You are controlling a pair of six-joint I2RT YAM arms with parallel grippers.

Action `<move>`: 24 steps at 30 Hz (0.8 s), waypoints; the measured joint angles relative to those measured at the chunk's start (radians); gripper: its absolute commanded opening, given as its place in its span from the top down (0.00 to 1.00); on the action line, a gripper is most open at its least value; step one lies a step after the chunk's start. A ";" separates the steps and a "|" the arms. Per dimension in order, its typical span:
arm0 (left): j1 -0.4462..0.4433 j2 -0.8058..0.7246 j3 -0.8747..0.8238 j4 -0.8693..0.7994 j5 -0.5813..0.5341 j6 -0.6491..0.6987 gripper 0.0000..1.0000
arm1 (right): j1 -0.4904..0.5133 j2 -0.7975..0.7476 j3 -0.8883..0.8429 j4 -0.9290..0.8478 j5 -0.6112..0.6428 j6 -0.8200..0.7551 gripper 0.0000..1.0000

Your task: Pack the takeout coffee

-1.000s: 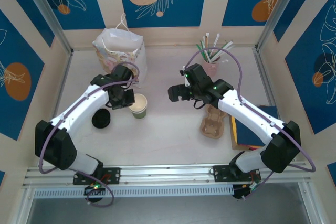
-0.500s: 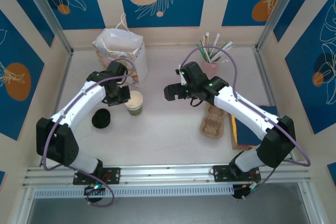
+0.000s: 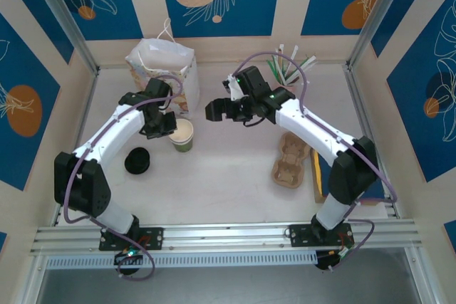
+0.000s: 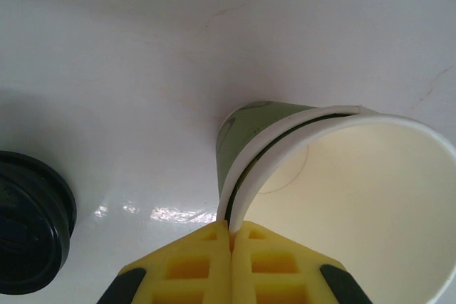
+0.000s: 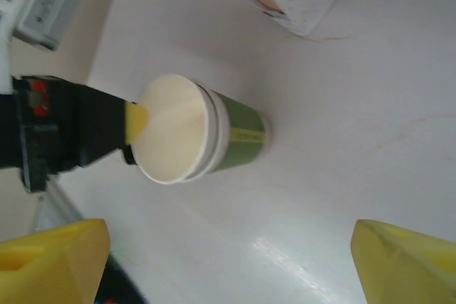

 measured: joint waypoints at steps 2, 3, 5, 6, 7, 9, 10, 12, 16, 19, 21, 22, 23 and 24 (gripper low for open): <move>0.000 0.000 0.000 0.000 0.007 0.000 1.00 | -0.014 0.050 0.031 0.026 -0.077 0.053 0.28; 0.000 0.000 0.000 0.000 0.010 0.000 1.00 | -0.018 0.072 0.042 0.037 -0.106 0.081 0.28; 0.000 0.000 0.000 0.000 0.015 0.000 1.00 | -0.025 0.120 0.061 0.064 -0.164 0.137 0.32; 0.000 0.000 0.000 0.000 0.019 0.000 1.00 | -0.027 0.140 0.066 0.076 -0.187 0.163 0.33; 0.000 0.000 0.000 0.000 0.022 0.000 1.00 | -0.026 0.158 0.067 0.090 -0.209 0.190 0.35; 0.000 0.000 0.000 0.000 0.029 0.000 1.00 | -0.023 0.189 0.068 0.112 -0.246 0.236 0.36; 0.000 0.000 0.000 0.000 0.032 0.001 1.00 | -0.019 0.210 0.074 0.118 -0.264 0.257 0.36; 0.000 0.000 0.000 0.000 0.037 0.005 1.00 | -0.011 0.245 0.093 0.122 -0.283 0.286 0.36; 0.000 0.000 0.000 0.001 0.045 0.013 1.00 | 0.007 0.287 0.115 0.130 -0.315 0.328 0.37; 0.000 0.000 0.000 0.005 0.051 0.015 1.00 | 0.014 0.305 0.117 0.137 -0.338 0.360 0.38; 0.000 0.000 0.000 0.007 0.057 0.016 1.00 | 0.019 0.317 0.124 0.138 -0.349 0.373 0.38; 0.000 0.000 0.000 0.007 0.060 0.015 1.00 | 0.021 0.323 0.127 0.137 -0.353 0.377 0.39; 0.000 0.000 0.000 0.007 0.063 0.015 1.00 | 0.022 0.329 0.132 0.137 -0.357 0.380 0.39; 0.000 0.000 0.000 0.008 0.063 0.015 1.00 | 0.023 0.333 0.136 0.138 -0.359 0.383 0.39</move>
